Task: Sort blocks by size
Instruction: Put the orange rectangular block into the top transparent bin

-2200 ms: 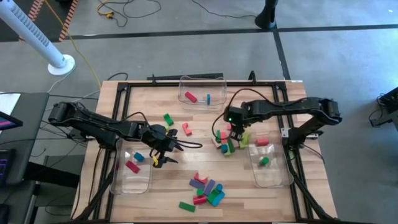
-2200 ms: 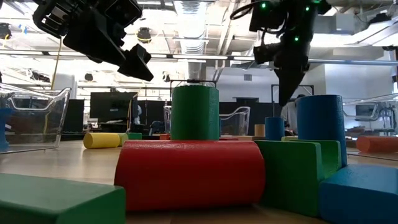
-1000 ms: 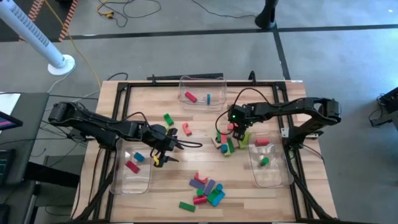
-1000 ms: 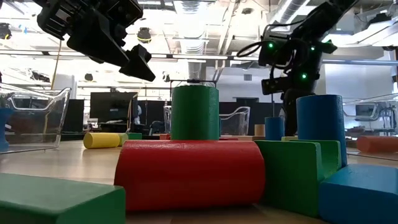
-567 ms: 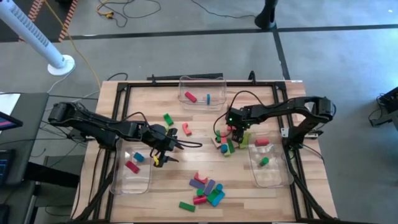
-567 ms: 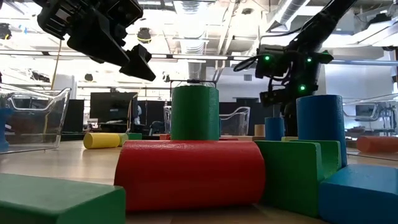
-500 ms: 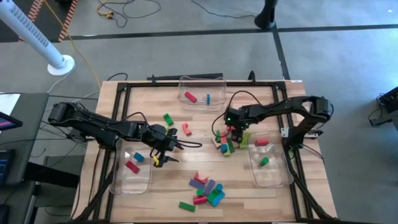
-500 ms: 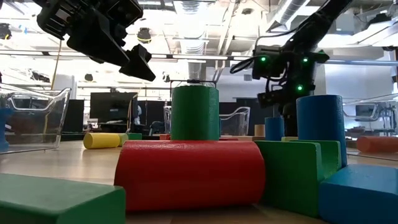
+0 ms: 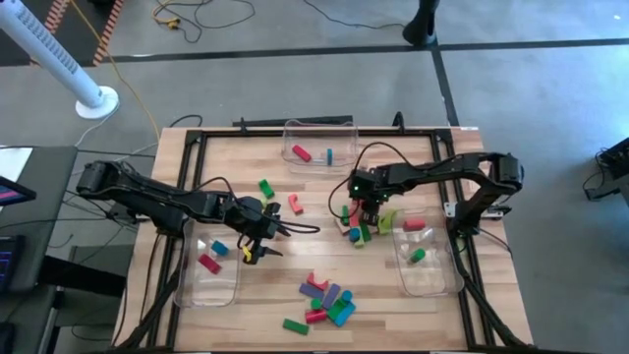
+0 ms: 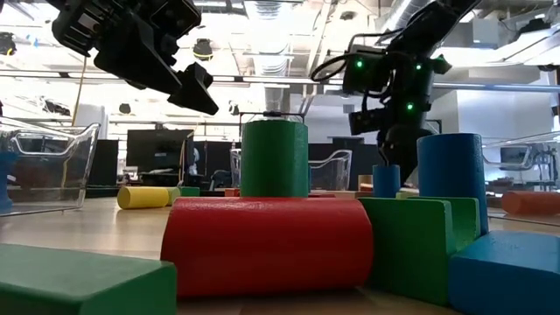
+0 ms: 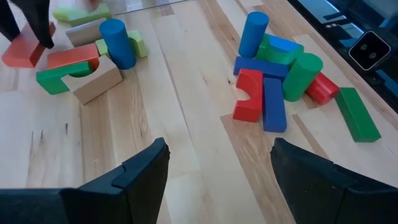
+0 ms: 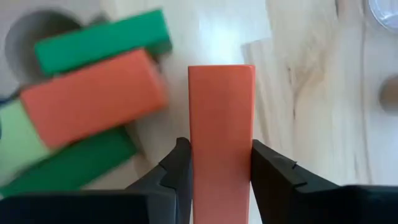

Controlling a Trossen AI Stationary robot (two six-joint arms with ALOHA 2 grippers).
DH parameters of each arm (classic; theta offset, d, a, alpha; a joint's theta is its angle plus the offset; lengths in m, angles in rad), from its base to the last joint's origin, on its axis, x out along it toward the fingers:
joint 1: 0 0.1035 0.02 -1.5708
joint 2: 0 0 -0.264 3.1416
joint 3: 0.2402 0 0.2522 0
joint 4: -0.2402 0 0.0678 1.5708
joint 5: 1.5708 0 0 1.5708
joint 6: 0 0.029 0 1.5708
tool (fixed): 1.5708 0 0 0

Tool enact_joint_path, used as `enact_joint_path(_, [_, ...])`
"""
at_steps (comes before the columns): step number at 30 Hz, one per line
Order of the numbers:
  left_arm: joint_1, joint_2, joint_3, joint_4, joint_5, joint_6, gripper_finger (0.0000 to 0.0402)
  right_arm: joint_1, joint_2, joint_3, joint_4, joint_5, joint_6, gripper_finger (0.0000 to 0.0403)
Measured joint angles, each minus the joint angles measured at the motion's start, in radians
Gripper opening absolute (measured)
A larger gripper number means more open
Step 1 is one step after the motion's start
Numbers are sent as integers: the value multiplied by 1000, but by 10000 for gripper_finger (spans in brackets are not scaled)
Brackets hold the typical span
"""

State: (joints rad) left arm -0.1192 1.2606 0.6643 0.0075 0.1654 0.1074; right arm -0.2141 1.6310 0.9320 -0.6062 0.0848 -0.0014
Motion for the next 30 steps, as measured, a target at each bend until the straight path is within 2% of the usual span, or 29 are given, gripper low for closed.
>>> enact_joint_path(5, [0, 0, 0, 4, -25, 17, 270, 23, -36, 15, -4, 2, 0, 150])
enact_joint_path(13, [0, 0, 0, 33, -201, 144, 270, 77, -96, 63, -14, 4, 11, 152])
enact_joint_path(19, [0, 0, 0, 105, -298, 281, 270, 147, -114, 147, -12, 5, 16, 152])
enact_joint_path(30, [0, 0, 0, 259, -371, 593, 270, 294, -104, 281, 53, -29, 20, 152])
